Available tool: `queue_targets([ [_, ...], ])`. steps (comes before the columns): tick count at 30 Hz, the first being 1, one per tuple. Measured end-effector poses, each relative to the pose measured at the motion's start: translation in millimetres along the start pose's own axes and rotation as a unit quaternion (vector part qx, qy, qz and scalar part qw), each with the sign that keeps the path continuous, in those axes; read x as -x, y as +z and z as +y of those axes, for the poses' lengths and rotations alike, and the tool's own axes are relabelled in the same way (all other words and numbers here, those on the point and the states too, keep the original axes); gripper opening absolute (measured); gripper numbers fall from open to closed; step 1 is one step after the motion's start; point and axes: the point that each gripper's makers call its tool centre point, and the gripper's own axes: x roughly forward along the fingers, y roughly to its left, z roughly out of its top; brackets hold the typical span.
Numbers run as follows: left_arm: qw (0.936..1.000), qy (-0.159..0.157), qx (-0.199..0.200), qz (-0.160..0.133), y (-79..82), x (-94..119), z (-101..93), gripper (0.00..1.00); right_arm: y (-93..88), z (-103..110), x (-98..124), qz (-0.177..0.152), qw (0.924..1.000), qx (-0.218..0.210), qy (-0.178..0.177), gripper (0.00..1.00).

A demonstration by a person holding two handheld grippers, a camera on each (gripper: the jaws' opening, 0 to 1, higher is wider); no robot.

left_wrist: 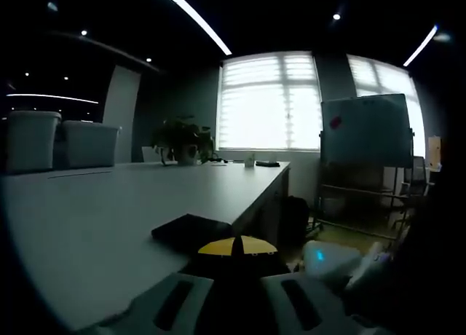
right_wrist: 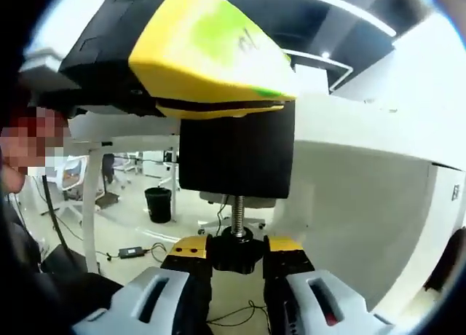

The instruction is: Clamp the fixed fixture on the desktop, loosen the retaining clip, secure it to the edge of the desk, and tighten the retaining clip.

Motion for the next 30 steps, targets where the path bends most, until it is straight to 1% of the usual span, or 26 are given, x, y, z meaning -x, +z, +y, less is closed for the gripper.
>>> queue_targets([
  [1, 1.0, 0.0, 0.0, 0.0, -0.1, 0, 0.1, 0.01, -0.1, 0, 0, 0.002, 1.0, 0.001, 0.009, 0.25],
  [2, 1.0, 0.0, -0.002, 0.001, -0.2, 0, 0.3, 0.01, 0.3, 2, 0, 0.002, 0.9994, 0.014, 0.031, 0.25],
  [4, 1.0, 0.001, -0.002, 0.002, -0.2, 0, 0.5, 0.01, -0.2, 4, -2, 0.005, 0.9974, 0.017, 0.07, 0.24],
  [7, 1.0, 0.002, -0.004, 0.003, -0.2, 0, 0.8, 0.01, -0.6, 8, -3, 0.021, 0.9889, 0.03, 0.144, 0.24],
  [8, 1.0, 0.002, -0.005, 0.004, -0.2, 0, 1.1, 0.01, -0.2, 11, -3, 0.021, 0.9837, 0.051, 0.171, 0.24],
  [9, 1.0, 0.002, -0.006, 0.005, -0.2, 0, 1.2, 0.01, -0.1, 12, -2, 0.022, 0.9785, 0.054, 0.198, 0.24],
  [10, 1.0, 0.002, -0.005, 0.005, -0.3, 0, 1.4, 0.01, -0.5, 12, -1, 0.029, 0.9744, 0.041, 0.219, 0.24],
  [11, 1.0, 0.002, -0.005, 0.006, -0.4, 0, 1.6, 0.01, 0.1, 11, 0, 0.028, 0.9699, 0.059, 0.235, 0.24],
  [12, 1.0, 0.002, -0.004, 0.006, -0.4, 0, 1.9, 0.01, 0.8, 13, 0, 0.024, 0.9637, 0.074, 0.255, 0.24],
  [13, 1.0, 0.003, -0.004, 0.007, -0.4, 0, 2.0, 0.01, 0.3, 14, 1, 0.027, 0.9607, 0.068, 0.268, 0.24],
  [14, 1.0, 0.004, -0.004, 0.007, -0.3, 0, 2.2, 0.01, 0.7, 17, 2, 0.028, 0.9554, 0.062, 0.288, 0.24],
  [16, 0.9999, 0.006, -0.007, 0.01, -0.5, -1, 2.2, 0.01, 0.4, 22, 4, 0.028, 0.9465, 0.062, 0.315, 0.24],
  [19, 0.9998, 0.008, -0.009, 0.015, -0.9, -1, 2.5, 0.01, 0.8, 26, 4, 0.026, 0.9364, 0.061, 0.344, 0.24],
  [21, 0.9998, 0.009, -0.011, 0.016, -1.2, -1, 3.3, 0.01, 1.2, 29, 7, 0.023, 0.9285, 0.05, 0.367, 0.25],
  [22, 0.9998, 0.009, -0.011, 0.017, -1.2, -1, 3.3, 0.01, 1.0, 28, 7, 0.021, 0.9278, 0.052, 0.369, 0.25],
  [23, 0.9998, 0.009, -0.012, 0.017, -1.2, -1, 3.3, 0.01, 1.3, 29, 8, 0.016, 0.9245, 0.058, 0.376, 0.25],
  [25, 0.9997, 0.009, -0.012, 0.017, -1.2, -1, 3.3, 0.01, 1.6, 29, 9, 0.015, 0.9209, 0.06, 0.385, 0.25],
  [28, 0.9998, 0.007, -0.01, 0.015, -0.6, -1, 4.2, 0.01, 1.9, 30, 9, 0.016, 0.9192, 0.065, 0.388, 0.25],
  [29, 0.9998, 0.007, -0.01, 0.014, -0.6, -1, 4.2, 0.01, 2.0, 30, 9, 0.016, 0.9218, 0.069, 0.381, 0.25],
  [30, 0.9998, 0.006, -0.01, 0.013, -0.6, -1, 4.2, 0.01, 2.7, 28, 8, 0.012, 0.9291, 0.07, 0.363, 0.26],
])
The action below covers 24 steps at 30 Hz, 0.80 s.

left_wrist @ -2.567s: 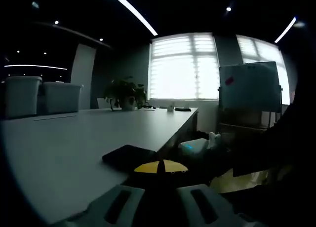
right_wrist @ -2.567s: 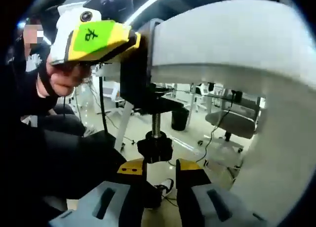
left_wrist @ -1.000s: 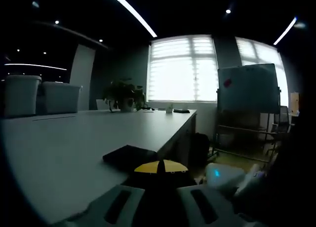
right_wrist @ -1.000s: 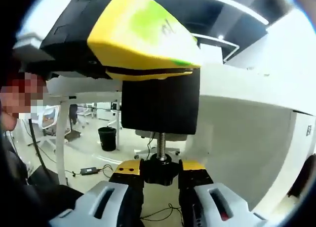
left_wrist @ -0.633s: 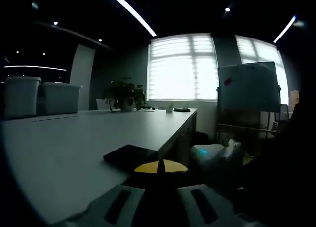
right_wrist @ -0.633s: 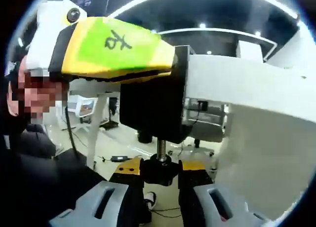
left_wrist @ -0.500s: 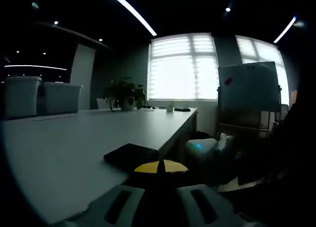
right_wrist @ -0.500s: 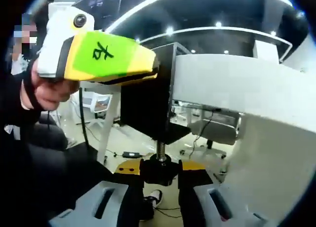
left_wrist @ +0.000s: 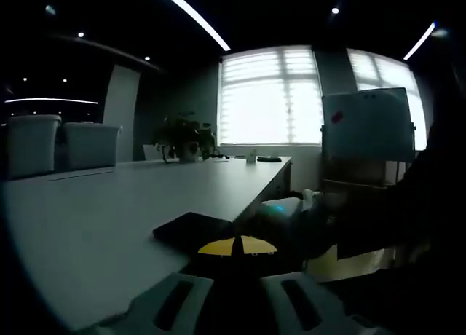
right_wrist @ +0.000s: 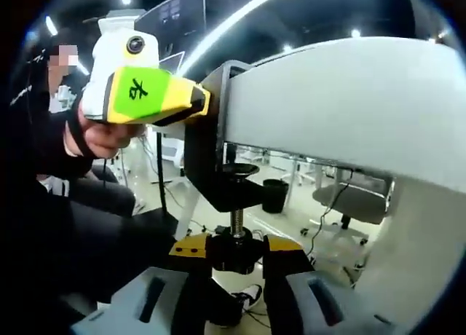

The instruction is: Clamp the fixed fixture on the desktop, loosen the retaining clip, secure it to the edge of the desk, and tighten the retaining clip.

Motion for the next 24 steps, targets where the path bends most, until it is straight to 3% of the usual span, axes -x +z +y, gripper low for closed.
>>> queue_targets([
  [3, 1.0, -0.001, 0.003, -0.006, 0.1, 0, 0.9, 0.01, -0.4, -10, 0, -0.006, 0.9964, 0.007, -0.084, 0.38],
  [5, 0.9999, -0.003, 0.007, -0.009, 0.5, 1, 0.9, 0.01, 1.9, -21, 2, -0.027, 0.9885, -0.026, -0.146, 0.43],
  [7, 0.9999, -0.005, 0.007, -0.01, 0.7, 1, 1.2, 0.01, 3.1, -33, 13, -0.038, 0.9697, -0.053, -0.235, 0.51],
  [8, 0.9999, -0.007, 0.009, -0.011, 1.0, 2, 1.6, 0.01, 7.6, -38, 16, -0.056, 0.9614, -0.057, -0.263, 0.52],
  [10, 0.9999, -0.008, 0.009, -0.011, 1.1, 2, 1.4, 0.01, 7.1, -35, 21, -0.059, 0.9489, -0.071, -0.302, 0.51],
  [11, 0.9998, -0.009, 0.01, -0.013, 1.2, 3, 1.8, 0.01, 7.3, -28, 17, -0.06, 0.9493, -0.067, -0.301, 0.51],
  [13, 0.9997, -0.009, 0.013, -0.016, 1.5, 6, 2.4, 0.01, 6.1, -22, 16, -0.062, 0.9422, -0.064, -0.323, 0.53],
  [15, 0.9995, -0.01, 0.022, -0.019, 2.1, 8, 3.6, 0.01, -1.6, -17, 16, -0.054, 0.9329, -0.095, -0.343, 0.45],
  [17, 0.9995, -0.012, 0.023, -0.017, 2.1, 8, 3.8, 0.01, -5.3, -16, 19, -0.046, 0.9239, -0.097, -0.367, 0.38],
  [19, 0.9997, -0.013, 0.016, -0.011, 1.5, 8, 3.1, 0.01, -6.4, -14, 18, -0.036, 0.9223, -0.064, -0.379, 0.4],
  [24, 0.9999, -0.007, 0.012, -0.004, 1.0, 7, 2.6, 0.01, -8.1, -15, 11, -0.034, 0.9199, -0.089, -0.381, 0.47],
])
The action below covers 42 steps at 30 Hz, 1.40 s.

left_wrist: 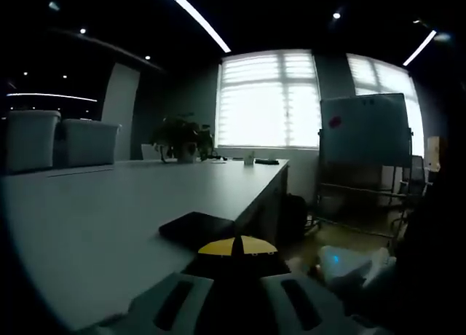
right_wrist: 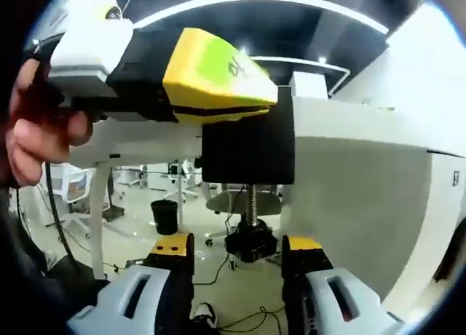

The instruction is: Clamp the fixed fixture on the desktop, loosen the retaining clip, secure it to the edge of the desk, and tighten the retaining clip.

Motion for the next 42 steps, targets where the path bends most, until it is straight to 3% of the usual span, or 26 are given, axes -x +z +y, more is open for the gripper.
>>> queue_targets([
  [8, 1.0, 0.002, 0.005, 0.001, 0.3, 0, -0.7, 0.01, -6.5, -4, -7, 0.019, 0.9998, 0.006, -0.004, 0.44],
  [12, 1.0, 0.004, 0.0, 0.0, 0.7, 0, -0.7, 0.01, 3.6, -9, -7, 0.006, 0.9969, 0.079, -0.002, 0.27],
  [13, 1.0, 0.003, 0.001, 0.0, 0.1, 1, -1.4, 0.01, 2.1, -8, -6, 0.009, 0.9974, 0.071, -0.001, 0.27],
  [15, 1.0, 0.002, 0.004, -0.003, 0.6, 1, -1.8, 0.01, 1.6, -6, -5, 0.014, 0.9991, 0.039, 0.011, 0.26],
  [21, 1.0, -0.003, 0.004, 0.0, 0.1, 3, -2.1, 0.01, 0.2, 0, -5, 0.022, 0.9907, 0.074, 0.112, 0.26],
  [26, 1.0, -0.007, -0.003, 0.006, -0.5, 3, -4.8, 0.01, -1.8, 8, -5, 0.032, 0.9752, 0.071, 0.207, 0.26],
  [29, 0.9999, -0.008, -0.005, 0.009, -0.8, 2, -7.0, 0.01, -2.3, 13, -1, 0.035, 0.9613, 0.06, 0.267, 0.26],
  [31, 0.9999, -0.009, -0.003, 0.011, -0.7, 2, -7.1, 0.01, -1.9, 15, 2, 0.033, 0.9486, 0.085, 0.303, 0.26],
  [35, 0.9999, -0.011, -0.002, 0.013, -1.1, 1, -4.8, 0.01, -2.2, 22, 6, 0.042, 0.9213, 0.087, 0.377, 0.25],
  [38, 0.9998, -0.01, -0.005, 0.015, -1.5, 1, -6.2, 0.01, -3.2, 23, 6, 0.045, 0.9081, 0.077, 0.409, 0.26],
  [42, 0.9998, -0.009, -0.007, 0.019, -2.7, 1, 1.8, 0.01, -4.3, 25, 5, 0.048, 0.905, 0.089, 0.413, 0.26],
])
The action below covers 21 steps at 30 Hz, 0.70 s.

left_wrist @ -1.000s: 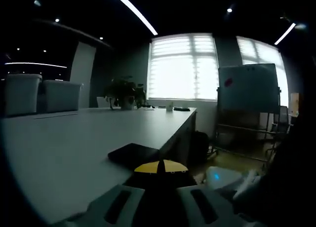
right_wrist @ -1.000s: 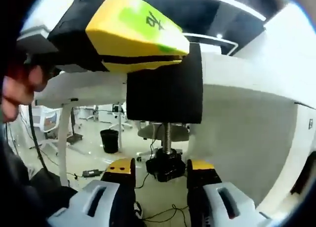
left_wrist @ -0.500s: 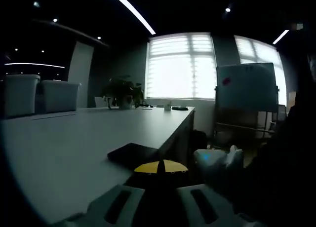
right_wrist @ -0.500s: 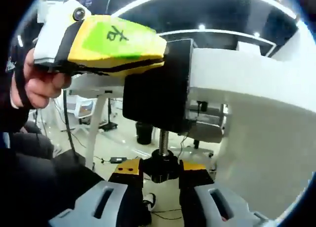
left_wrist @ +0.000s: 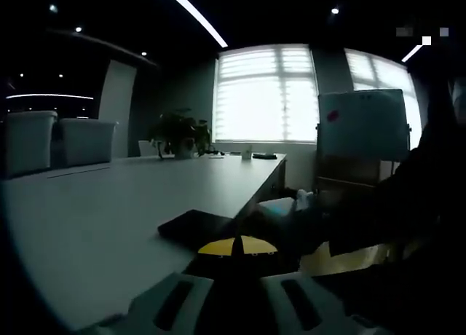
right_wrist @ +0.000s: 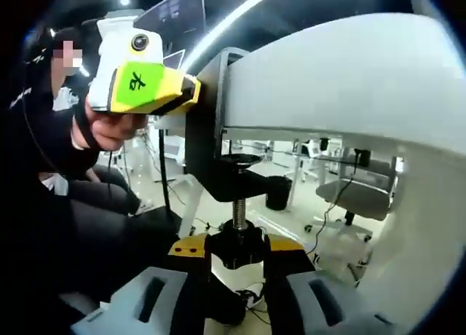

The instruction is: Clamp the fixed fixture on the desktop, loosen the retaining clip, secure it to the edge of the desk, and tighten the retaining clip.

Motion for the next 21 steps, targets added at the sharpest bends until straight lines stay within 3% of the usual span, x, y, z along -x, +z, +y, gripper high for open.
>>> queue_targets([
  [3, 1.0, 0.001, 0.0, 0.0, 0.1, -1, -0.5, 0.01, -0.2, -2, 2, -0.001, 0.9996, 0.005, -0.029, 0.27],
  [6, 1.0, 0.003, -0.002, 0.001, 0.2, -1, -0.1, 0.01, -9.1, -10, 10, 0.022, 0.9948, 0.02, -0.097, 0.31],
  [9, 1.0, 0.001, 0.002, -0.004, 0.7, -1, -0.4, 0.01, -5.9, -2, 15, 0.009, 0.9911, -0.023, -0.131, 0.29],
  [13, 0.9999, 0.001, 0.008, -0.01, 1.3, -1, -1.0, 0.01, -9.6, -22, 27, 0.012, 0.9667, -0.037, -0.253, 0.38],
  [14, 0.9999, 0.001, 0.009, -0.011, 1.4, -1, -0.9, 0.01, -11.0, -23, 27, 0.014, 0.9629, -0.043, -0.266, 0.39],
  [15, 0.9999, 0.002, 0.009, -0.011, 1.4, -1, -0.9, 0.01, -13.0, -25, 30, 0.014, 0.9542, -0.06, -0.293, 0.4],
  [18, 0.9998, 0.003, 0.012, -0.014, 2.0, -1, -0.7, 0.01, -9.8, -25, 32, 0.0, 0.9373, -0.072, -0.341, 0.39],
  [21, 0.9998, 0.003, 0.012, -0.015, 2.3, -1, -1.1, 0.01, -6.3, -23, 26, -0.002, 0.9316, -0.061, -0.358, 0.32],
])
